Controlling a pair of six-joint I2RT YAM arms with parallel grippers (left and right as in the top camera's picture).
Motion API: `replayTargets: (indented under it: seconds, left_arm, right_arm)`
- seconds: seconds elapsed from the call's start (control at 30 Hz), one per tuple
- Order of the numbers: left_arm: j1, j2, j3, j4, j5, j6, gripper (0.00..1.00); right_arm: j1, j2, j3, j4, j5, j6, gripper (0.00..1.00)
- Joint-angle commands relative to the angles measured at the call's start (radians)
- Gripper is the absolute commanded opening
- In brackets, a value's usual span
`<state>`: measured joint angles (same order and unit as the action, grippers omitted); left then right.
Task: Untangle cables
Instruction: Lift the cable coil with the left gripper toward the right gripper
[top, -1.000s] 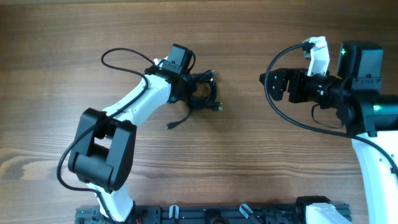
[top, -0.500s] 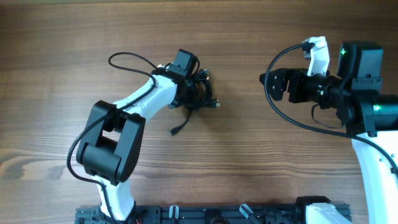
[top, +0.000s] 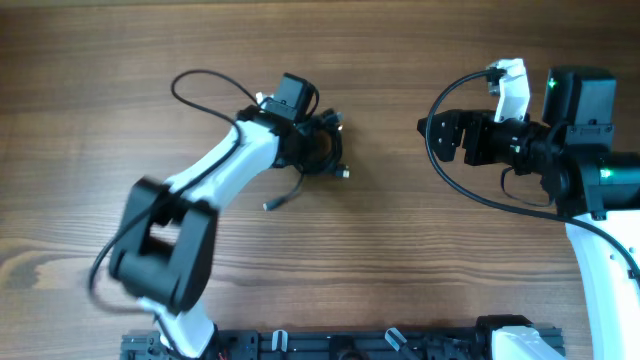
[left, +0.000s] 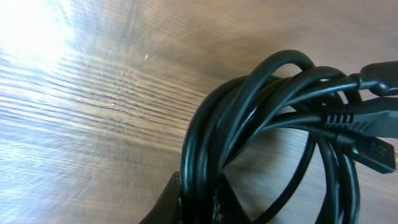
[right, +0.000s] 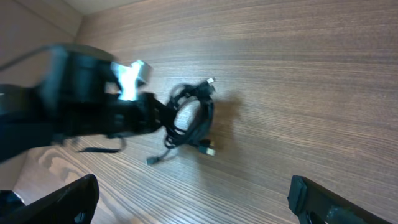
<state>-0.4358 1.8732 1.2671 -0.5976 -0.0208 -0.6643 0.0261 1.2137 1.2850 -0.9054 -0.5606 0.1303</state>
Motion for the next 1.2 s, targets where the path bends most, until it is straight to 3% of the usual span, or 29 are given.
replayTargets:
  seconds: [0.0, 0.2, 0.67, 0.77, 1.0, 1.17]
  left_arm:
    - [0.002, -0.232, 0.014, 0.011, 0.031, 0.177, 0.04]
    - [0.002, -0.367, 0.014, 0.015, 0.035, 0.325, 0.04]
    - [0.002, -0.372, 0.014, 0.032, 0.219, 0.298, 0.04]
    - [0.002, -0.372, 0.014, 0.033, 0.212, 0.214, 0.04]
    - [0.002, -0.372, 0.014, -0.009, -0.002, -0.222, 0.04]
    - [0.001, -0.372, 0.014, -0.026, -0.019, -0.291, 0.04]
  right_arm:
    - [-0.004, 0.006, 0.017, 0.000, 0.000, 0.005, 1.00]
    - [-0.004, 0.006, 0.017, 0.022, -0.011, 0.030, 1.00]
    - [0.039, 0.011, 0.016, 0.072, -0.070, 0.084, 0.98]
    - [0.076, 0.035, 0.016, 0.080, -0.066, 0.117, 0.96]
    - [0.180, 0.178, 0.016, 0.132, -0.066, 0.267, 0.81]
    - [0.271, 0.254, 0.016, 0.251, -0.039, 0.374, 0.70]
